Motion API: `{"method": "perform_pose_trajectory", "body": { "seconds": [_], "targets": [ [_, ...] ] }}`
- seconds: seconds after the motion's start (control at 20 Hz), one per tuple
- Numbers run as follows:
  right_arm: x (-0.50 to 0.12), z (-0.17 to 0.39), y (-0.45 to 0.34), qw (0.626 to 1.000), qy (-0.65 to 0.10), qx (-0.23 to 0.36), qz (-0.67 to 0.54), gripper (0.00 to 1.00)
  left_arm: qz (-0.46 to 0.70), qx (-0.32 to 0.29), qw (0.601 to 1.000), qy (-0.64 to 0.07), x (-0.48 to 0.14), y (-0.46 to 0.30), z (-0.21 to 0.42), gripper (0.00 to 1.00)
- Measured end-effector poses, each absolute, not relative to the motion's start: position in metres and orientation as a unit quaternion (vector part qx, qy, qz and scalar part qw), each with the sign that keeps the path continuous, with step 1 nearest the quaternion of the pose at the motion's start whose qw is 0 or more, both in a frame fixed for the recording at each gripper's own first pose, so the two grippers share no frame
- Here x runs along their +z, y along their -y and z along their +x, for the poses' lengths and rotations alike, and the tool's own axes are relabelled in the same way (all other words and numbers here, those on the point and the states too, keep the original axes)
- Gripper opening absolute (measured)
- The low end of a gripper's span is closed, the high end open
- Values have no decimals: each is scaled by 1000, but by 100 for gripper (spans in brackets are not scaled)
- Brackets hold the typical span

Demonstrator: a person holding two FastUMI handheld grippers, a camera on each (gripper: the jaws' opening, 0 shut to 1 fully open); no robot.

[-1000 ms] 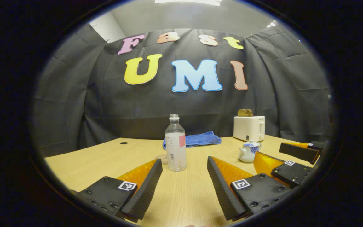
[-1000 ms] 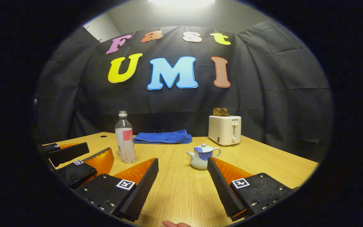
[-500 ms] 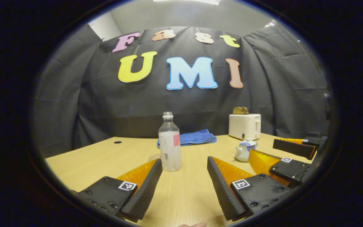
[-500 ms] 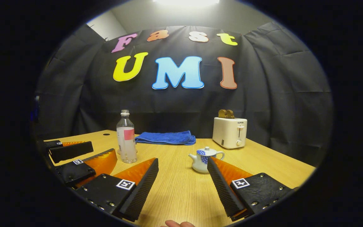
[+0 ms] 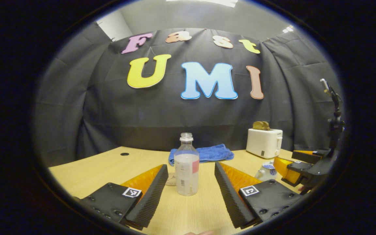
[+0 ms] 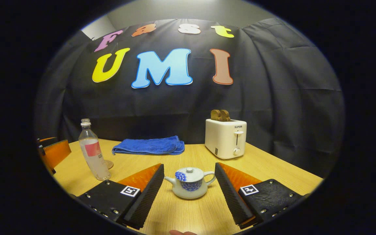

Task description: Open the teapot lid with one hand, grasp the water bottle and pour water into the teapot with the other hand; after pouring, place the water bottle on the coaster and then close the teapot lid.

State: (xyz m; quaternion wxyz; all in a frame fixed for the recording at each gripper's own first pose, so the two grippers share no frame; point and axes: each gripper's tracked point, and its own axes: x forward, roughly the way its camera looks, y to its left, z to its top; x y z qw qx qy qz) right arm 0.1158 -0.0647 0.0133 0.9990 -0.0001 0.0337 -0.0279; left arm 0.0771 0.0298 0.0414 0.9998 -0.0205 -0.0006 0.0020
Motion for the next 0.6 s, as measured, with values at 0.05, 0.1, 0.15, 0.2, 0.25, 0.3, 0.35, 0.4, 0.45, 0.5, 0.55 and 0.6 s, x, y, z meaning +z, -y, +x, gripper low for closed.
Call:
{"method": "perform_pose_trajectory", "body": {
  "seconds": [0.05,0.1,0.15,0.2,0.25,0.3,0.35,0.4,0.45,0.5,0.55,0.6],
  "targets": [
    [12,125,66,999,-37,-30,-4,96,-15,4,1000,2,42,-33,84,100],
    [15,131,65,999,-35,-28,-8,96,-8,4,1000,3,44,-35,93,100],
    [14,137,64,999,-35,-27,-12,96,-6,0,1000,3,44,-33,100,100],
    [15,144,64,999,-35,-27,-19,96,-6,-6,1000,-1,42,-31,107,100],
    [15,149,64,999,-39,-27,-25,95,-7,-12,1000,-4,40,-28,113,100],
    [13,153,64,998,-43,-27,-25,93,-6,-16,1000,-7,37,-28,119,100],
    [8,158,64,998,-52,-29,-24,92,-4,-18,1000,-9,35,-28,124,100],
    [4,161,66,998,-58,-32,-23,81,-2,-21,1000,-11,32,-28,127,100],
    [-1,167,69,997,-63,-39,-24,76,-3,-24,1000,-10,32,-28,130,100],
    [-5,170,72,996,-67,-43,-26,71,-7,-27,1000,-10,33,-28,132,100],
    [-3,167,73,996,-72,-46,-25,51,-9,-28,1000,-10,31,-29,133,100],
    [-4,168,70,996,-73,-48,-23,38,-11,-27,1000,-11,30,-31,135,100]
  ]
}}
